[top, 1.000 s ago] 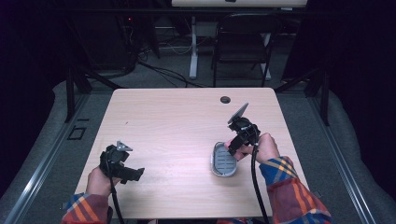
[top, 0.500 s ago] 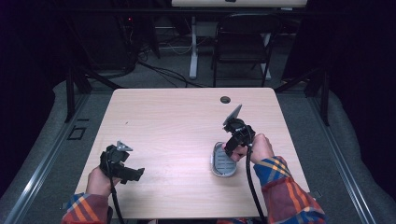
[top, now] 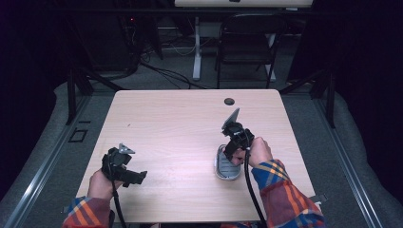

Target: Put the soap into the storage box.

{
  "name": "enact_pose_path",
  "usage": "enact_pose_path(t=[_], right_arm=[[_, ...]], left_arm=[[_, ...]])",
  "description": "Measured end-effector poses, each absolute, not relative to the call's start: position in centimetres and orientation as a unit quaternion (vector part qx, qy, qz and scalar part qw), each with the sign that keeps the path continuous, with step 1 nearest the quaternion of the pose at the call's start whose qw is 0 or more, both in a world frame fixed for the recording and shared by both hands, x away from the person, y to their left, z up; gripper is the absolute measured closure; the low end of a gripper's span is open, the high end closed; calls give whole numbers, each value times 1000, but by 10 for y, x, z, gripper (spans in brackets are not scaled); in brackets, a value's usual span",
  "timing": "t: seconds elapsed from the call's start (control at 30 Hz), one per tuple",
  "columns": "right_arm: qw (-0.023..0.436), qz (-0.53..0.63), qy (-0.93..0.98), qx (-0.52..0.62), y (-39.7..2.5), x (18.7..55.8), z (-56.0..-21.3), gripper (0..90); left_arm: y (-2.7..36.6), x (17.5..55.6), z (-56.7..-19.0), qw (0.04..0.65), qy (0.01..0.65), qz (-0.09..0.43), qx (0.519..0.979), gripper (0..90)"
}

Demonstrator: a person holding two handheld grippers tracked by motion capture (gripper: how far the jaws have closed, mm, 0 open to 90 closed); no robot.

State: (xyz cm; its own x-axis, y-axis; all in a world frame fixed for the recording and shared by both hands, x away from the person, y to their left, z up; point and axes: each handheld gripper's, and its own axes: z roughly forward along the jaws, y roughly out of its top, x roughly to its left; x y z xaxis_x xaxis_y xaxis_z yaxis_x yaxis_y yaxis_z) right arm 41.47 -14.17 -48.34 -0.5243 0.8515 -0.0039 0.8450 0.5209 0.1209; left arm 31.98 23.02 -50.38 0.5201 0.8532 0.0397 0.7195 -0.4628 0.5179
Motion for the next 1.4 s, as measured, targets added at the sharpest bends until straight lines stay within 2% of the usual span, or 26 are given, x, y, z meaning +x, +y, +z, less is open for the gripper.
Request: enact_pose_path(t=[0.4,0.83,1.1,1.4], right_arm=[[51,51,857,510,-128,412,-494,370],[24,49,859,508,-132,410,-488,365],[-4,86,856,510,-140,404,-482,497],[11,109,867,486,-145,395,-467,516]], left_arm=[[230,320,-504,226,467,148,842,2],[230,320,-504,226,467,147,842,1],[229,320,-504,226,467,147,842,2],[230,320,-504,224,466,144,844,2]])
